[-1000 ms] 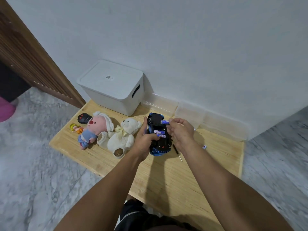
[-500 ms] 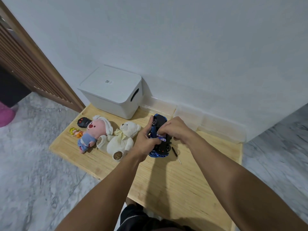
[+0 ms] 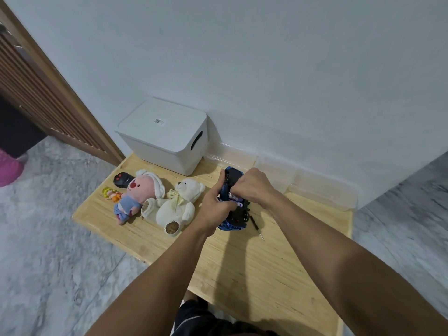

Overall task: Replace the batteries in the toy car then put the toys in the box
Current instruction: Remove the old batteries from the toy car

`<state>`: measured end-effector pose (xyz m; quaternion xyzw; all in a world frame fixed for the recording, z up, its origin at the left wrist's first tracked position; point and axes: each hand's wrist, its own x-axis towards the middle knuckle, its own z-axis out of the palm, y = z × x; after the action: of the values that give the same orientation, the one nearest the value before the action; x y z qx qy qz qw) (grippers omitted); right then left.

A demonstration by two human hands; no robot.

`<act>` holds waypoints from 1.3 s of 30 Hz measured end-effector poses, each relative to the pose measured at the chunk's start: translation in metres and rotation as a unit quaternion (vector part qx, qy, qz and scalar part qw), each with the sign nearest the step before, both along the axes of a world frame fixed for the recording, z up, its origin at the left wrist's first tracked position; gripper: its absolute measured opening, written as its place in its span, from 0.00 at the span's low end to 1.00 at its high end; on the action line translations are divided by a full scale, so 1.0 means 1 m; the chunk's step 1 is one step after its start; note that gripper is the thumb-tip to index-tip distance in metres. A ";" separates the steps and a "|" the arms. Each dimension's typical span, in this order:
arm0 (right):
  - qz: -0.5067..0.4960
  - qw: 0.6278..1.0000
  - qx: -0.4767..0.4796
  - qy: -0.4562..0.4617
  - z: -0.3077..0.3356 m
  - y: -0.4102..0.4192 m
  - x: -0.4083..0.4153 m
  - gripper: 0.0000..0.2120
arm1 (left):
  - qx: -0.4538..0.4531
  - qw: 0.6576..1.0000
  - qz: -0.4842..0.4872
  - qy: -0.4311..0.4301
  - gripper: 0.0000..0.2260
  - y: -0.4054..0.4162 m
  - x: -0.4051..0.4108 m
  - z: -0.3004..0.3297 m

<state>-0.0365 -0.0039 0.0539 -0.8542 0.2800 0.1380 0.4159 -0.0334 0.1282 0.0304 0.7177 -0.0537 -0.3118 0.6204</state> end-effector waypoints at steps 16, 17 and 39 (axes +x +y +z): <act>0.043 0.996 0.039 -0.074 0.001 -0.007 -0.014 0.04 | -0.023 1.000 0.006 0.013 0.41 -0.001 -0.001 -0.001; 0.040 0.995 0.046 -0.079 0.000 -0.007 -0.014 0.04 | -0.022 1.000 0.012 0.014 0.41 -0.001 -0.001 -0.002; 0.152 0.971 0.095 -0.159 -0.027 -0.014 -0.027 0.12 | -0.133 0.968 0.107 0.185 0.33 0.008 0.013 -0.010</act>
<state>-0.0634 -0.0175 0.0266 -0.8545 0.0626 0.0882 0.5081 -0.0205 0.1358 0.0202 0.5600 0.0989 -0.3610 0.7391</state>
